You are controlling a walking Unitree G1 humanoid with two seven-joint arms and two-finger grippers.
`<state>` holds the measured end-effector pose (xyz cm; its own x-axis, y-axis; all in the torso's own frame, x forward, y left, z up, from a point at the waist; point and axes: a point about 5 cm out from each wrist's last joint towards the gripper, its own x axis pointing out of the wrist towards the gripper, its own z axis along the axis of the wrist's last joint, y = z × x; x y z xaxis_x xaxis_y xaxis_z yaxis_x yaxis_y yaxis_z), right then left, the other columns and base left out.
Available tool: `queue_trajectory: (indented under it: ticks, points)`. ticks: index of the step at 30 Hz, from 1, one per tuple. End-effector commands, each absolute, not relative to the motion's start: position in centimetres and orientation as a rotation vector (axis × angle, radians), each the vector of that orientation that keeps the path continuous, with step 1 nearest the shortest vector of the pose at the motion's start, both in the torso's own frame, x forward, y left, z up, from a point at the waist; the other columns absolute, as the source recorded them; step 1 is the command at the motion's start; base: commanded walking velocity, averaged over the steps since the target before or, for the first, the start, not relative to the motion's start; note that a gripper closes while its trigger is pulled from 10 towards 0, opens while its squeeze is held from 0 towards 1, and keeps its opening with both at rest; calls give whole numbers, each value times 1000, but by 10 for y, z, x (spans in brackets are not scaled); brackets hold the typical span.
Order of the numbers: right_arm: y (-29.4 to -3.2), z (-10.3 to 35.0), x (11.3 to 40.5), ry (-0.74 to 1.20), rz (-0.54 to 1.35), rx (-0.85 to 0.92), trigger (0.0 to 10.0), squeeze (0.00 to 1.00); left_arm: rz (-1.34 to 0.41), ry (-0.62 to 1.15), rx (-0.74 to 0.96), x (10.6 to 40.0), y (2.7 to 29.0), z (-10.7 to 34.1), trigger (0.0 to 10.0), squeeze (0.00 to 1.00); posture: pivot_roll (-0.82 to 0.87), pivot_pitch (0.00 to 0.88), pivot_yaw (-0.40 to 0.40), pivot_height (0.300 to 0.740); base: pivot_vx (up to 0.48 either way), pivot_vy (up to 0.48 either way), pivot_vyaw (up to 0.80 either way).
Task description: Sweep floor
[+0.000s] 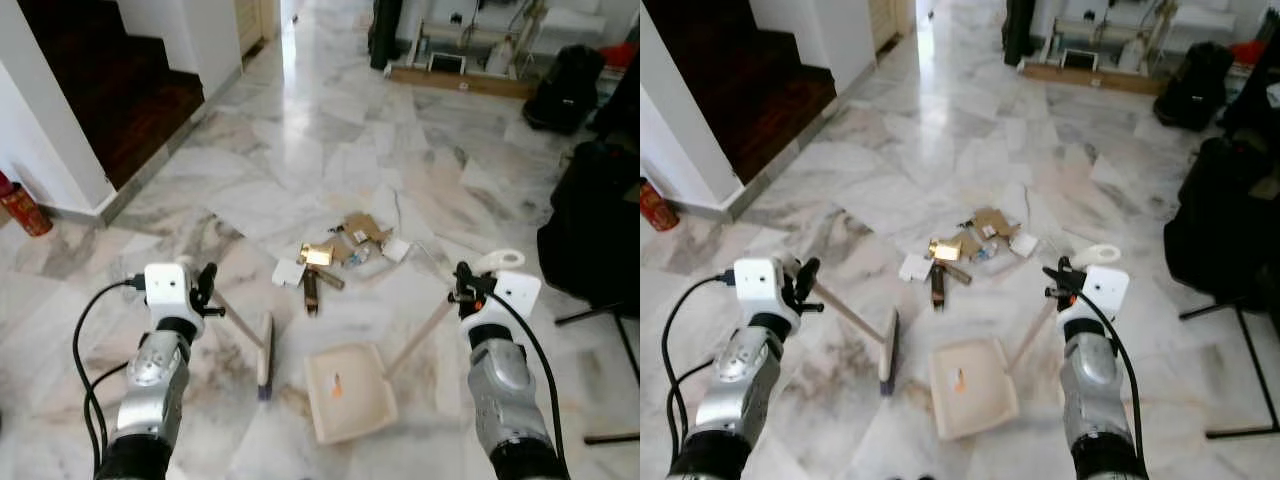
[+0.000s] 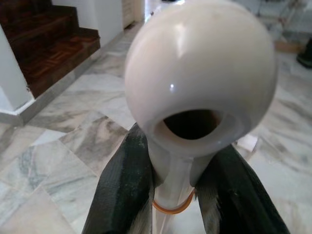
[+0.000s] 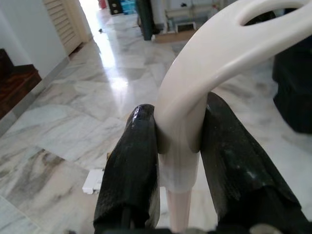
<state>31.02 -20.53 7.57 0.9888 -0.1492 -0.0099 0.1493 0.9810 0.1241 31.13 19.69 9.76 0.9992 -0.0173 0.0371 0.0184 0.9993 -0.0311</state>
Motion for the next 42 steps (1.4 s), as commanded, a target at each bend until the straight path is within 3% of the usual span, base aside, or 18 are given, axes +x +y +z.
queue_trajectory:
  ticks: [1,6,32,42]
  points:
    - [-208,83,312,-36,-162,136,10000,0,-30,-88,-34,315,194,109,10000,0,37,74,44,740,0,345,0]
    - [-207,82,312,-35,-163,137,10000,0,-30,-91,-32,315,194,110,10000,0,37,77,44,740,0,336,0]
    - [-210,84,312,-36,-174,146,10000,0,-50,-106,-30,316,189,115,10000,0,37,87,40,740,9,0,-47]
    - [-209,84,312,-39,-170,143,10000,0,-48,-104,-27,317,189,114,10000,0,38,87,41,740,250,0,-40]
